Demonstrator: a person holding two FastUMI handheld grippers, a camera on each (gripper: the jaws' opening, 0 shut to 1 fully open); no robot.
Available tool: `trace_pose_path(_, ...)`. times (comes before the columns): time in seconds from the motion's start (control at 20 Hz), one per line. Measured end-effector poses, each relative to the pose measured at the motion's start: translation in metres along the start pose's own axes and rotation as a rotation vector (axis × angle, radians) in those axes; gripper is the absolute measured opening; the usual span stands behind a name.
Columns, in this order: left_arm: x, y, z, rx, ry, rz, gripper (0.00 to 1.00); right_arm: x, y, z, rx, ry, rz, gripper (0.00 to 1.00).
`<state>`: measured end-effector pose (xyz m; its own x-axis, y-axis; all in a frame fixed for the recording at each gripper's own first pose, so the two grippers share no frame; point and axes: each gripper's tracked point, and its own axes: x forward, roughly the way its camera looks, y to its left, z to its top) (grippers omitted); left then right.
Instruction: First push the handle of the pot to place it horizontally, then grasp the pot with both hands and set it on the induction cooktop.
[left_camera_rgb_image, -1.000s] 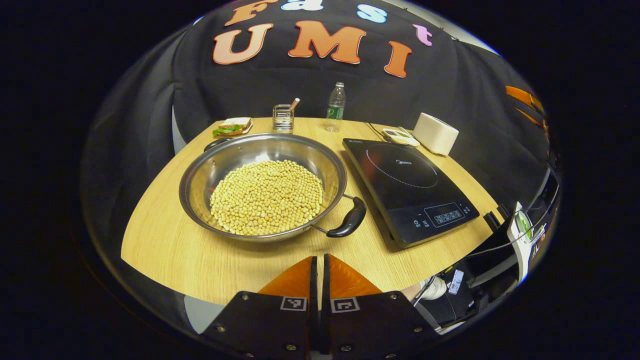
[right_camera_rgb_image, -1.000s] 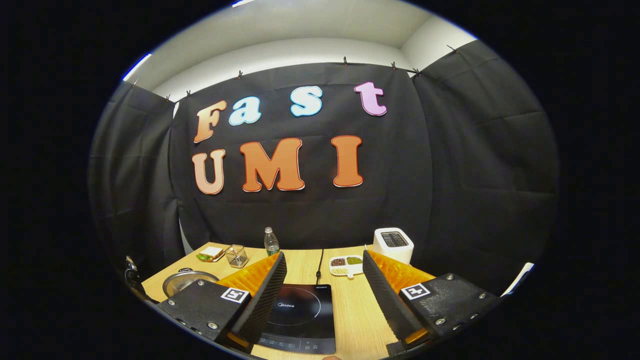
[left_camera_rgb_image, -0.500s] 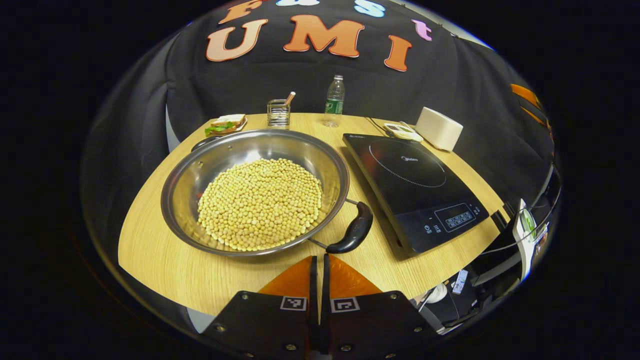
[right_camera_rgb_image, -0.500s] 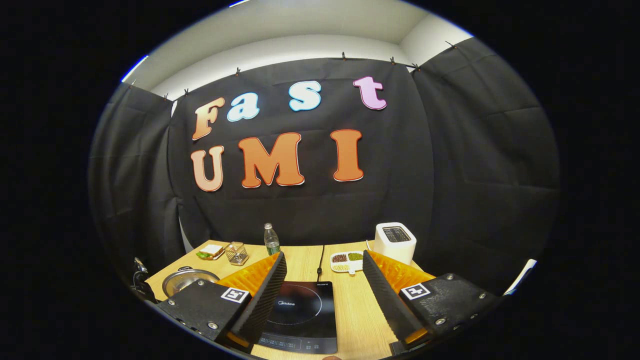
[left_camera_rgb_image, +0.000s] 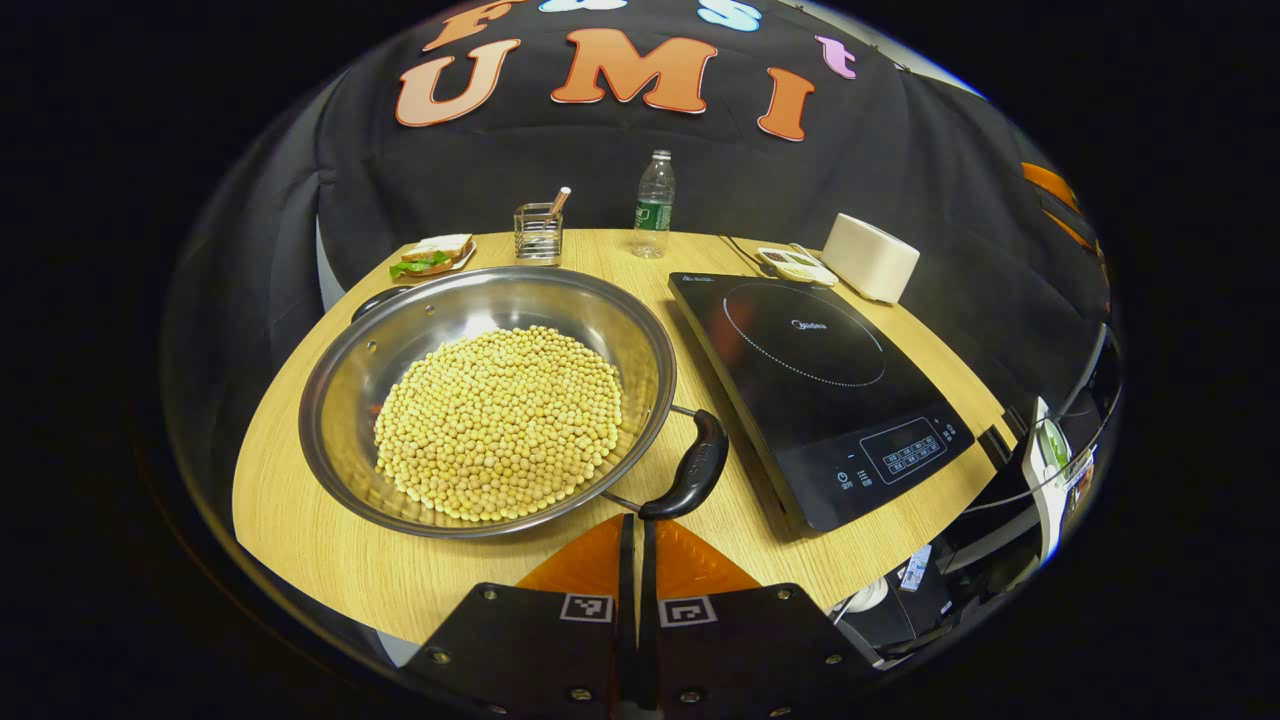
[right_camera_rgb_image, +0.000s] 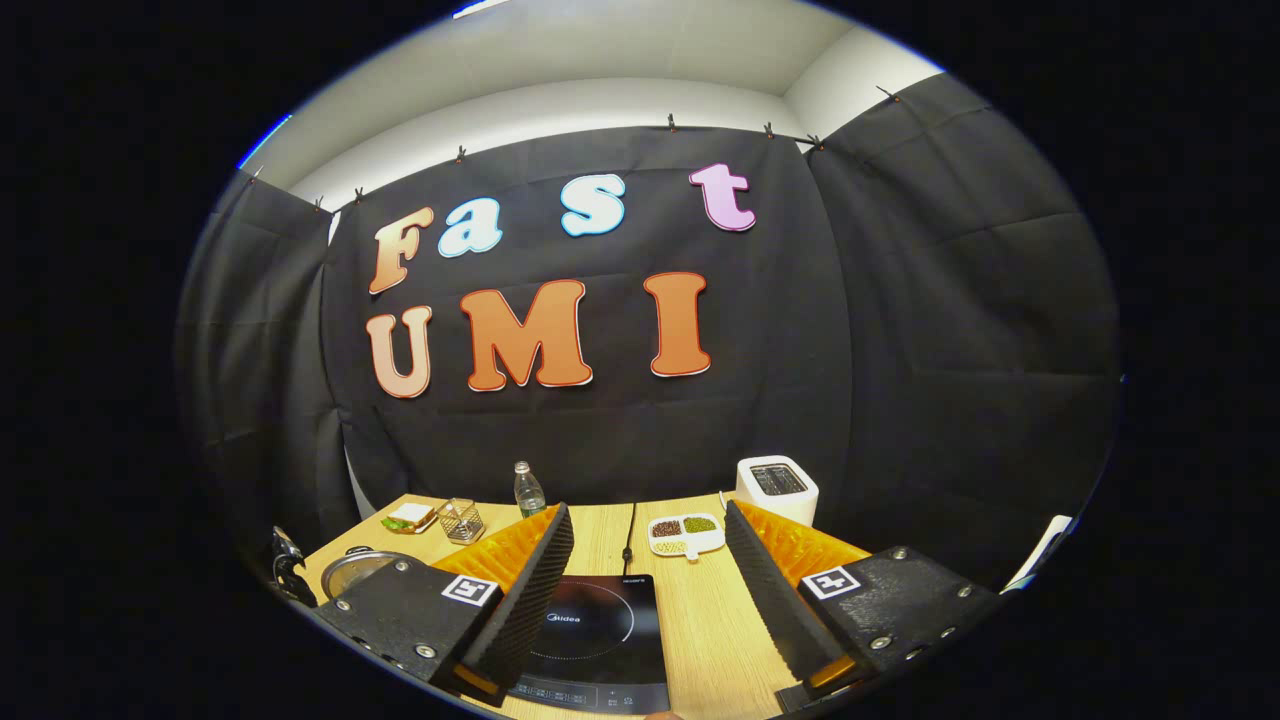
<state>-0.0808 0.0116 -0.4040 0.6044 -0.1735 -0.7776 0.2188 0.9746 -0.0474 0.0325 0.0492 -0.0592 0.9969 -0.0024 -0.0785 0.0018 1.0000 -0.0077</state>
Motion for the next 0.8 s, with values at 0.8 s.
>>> trace_pose_path(0.8,0.042,-0.017,0.029,0.0,0.004,-0.045,0.02,0.004,-0.028,-0.002,-0.041,0.006,-0.065,0.95)
